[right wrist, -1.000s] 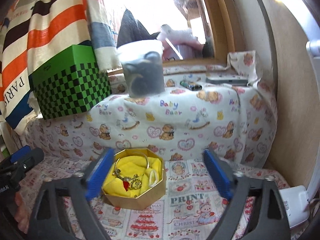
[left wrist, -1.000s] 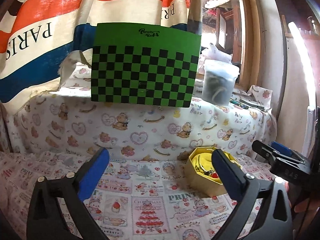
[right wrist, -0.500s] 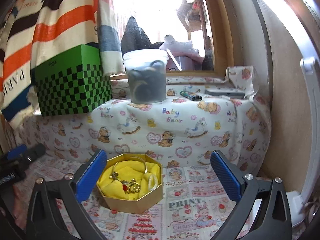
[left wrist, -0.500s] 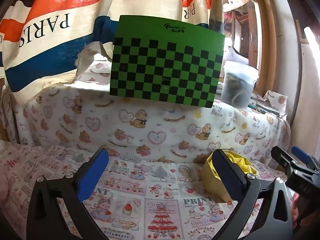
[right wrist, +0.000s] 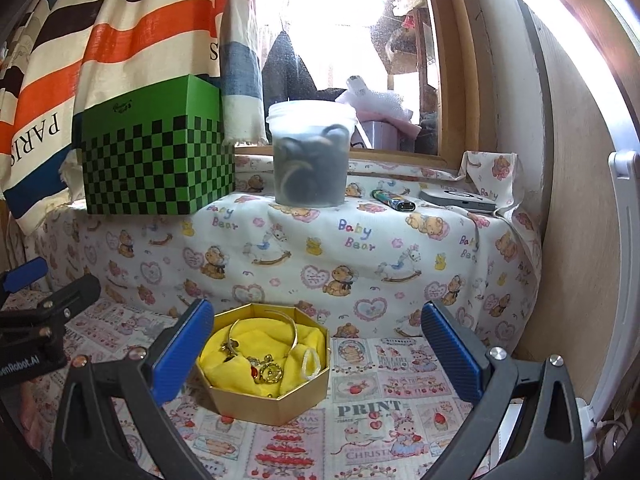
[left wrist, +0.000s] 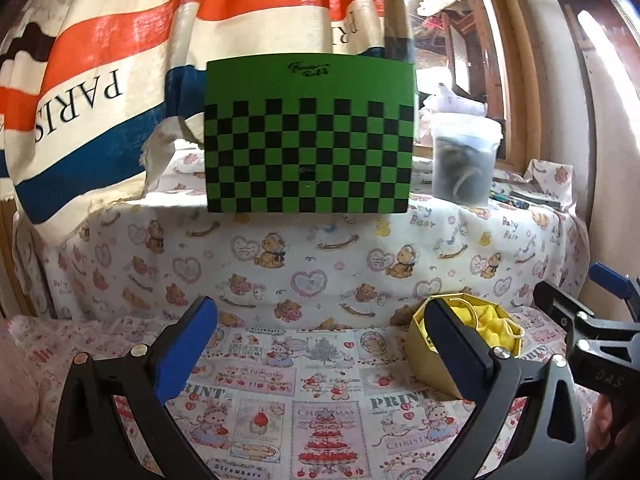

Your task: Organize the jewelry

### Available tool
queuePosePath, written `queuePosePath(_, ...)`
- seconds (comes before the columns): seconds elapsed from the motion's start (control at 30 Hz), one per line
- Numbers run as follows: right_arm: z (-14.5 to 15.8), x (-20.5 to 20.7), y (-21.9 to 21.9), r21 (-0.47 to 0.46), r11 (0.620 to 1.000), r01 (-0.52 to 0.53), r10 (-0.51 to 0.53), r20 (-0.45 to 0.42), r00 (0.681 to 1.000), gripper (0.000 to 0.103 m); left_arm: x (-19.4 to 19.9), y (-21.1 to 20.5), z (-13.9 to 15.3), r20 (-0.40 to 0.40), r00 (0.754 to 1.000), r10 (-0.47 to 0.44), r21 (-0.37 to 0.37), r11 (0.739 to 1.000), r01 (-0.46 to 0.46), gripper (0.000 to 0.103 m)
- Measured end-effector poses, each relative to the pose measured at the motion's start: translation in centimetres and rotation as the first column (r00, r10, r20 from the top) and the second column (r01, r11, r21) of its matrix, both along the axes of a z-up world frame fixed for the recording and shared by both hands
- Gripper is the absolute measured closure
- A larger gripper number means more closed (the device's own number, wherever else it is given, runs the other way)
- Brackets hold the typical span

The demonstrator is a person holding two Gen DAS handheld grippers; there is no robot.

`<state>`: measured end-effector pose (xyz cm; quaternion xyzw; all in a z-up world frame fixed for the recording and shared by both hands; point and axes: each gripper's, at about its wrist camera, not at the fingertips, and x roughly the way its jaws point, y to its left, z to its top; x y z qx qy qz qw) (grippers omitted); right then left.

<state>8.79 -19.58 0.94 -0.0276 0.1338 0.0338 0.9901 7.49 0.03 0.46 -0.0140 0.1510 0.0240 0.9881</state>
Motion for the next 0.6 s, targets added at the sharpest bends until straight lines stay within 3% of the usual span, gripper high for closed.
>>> queuePosePath(0.6,0.03,0.13,-0.1,0.009,1.0,0.007,-0.007,-0.005,1.0,0.0,0.05,-0.17,-0.03,-0.011,1.0,-0.014,0.009,1.0,0.014,0.0)
